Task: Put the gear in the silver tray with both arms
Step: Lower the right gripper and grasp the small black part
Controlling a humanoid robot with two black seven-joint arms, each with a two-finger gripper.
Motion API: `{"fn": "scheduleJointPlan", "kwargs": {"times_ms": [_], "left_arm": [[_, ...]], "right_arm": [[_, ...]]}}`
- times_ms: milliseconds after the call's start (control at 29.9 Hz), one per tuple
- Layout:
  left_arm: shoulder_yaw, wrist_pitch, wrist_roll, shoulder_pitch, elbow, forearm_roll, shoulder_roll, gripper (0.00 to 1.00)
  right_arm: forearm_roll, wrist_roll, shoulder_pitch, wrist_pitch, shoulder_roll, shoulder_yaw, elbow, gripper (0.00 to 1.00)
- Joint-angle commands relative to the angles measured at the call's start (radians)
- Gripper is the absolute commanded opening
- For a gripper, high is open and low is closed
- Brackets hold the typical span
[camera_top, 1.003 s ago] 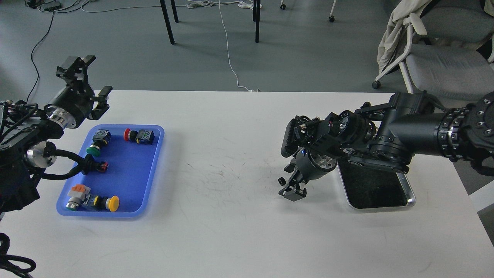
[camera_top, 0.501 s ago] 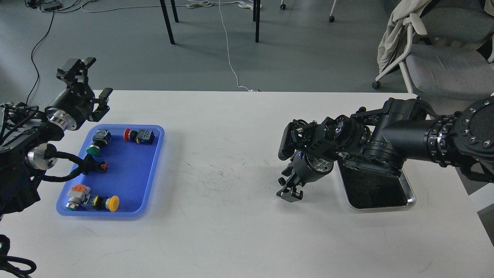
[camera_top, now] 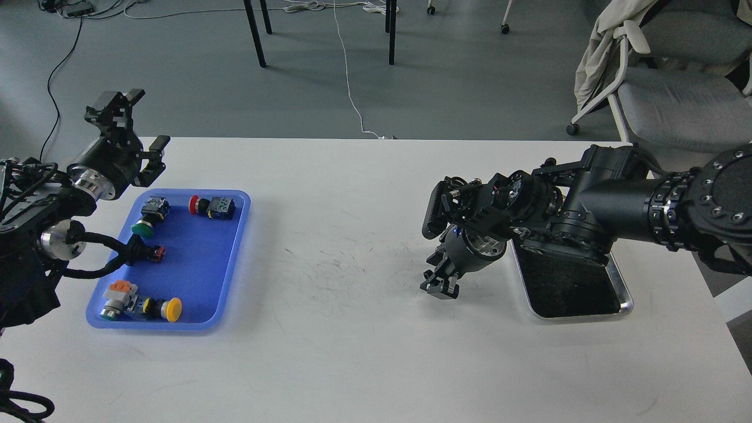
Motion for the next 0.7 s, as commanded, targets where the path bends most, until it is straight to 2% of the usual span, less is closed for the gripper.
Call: {"fn": "scheduleJointPlan", "kwargs": {"times_ms": [0, 434, 568, 668], "left_arm": [[0.000, 0.000, 0.000, 0.000, 0.000, 0.000, 0.003, 0.98], [0.000, 0.000, -0.002, 0.005, 0.000, 0.000, 0.008, 0.98], [0.000, 0.000, -0.002, 0.006, 0.002, 0.000, 0.008, 0.98], [0.000, 0.000, 0.000, 0.008, 0.003, 0.000, 0.006, 0.98]], "right_arm": [[0.000, 0.000, -0.001, 0.000, 0.001, 0.000, -0.005, 0.40], [0.000, 0.000, -0.006, 0.000, 0.016, 0.000, -0.014, 0.26], [0.000, 0.000, -0.007, 0.000, 0.019, 0.000, -0.014, 0.26], [0.000, 0.000, -0.007, 0.000, 0.019, 0.000, -0.014, 0.19]]}}
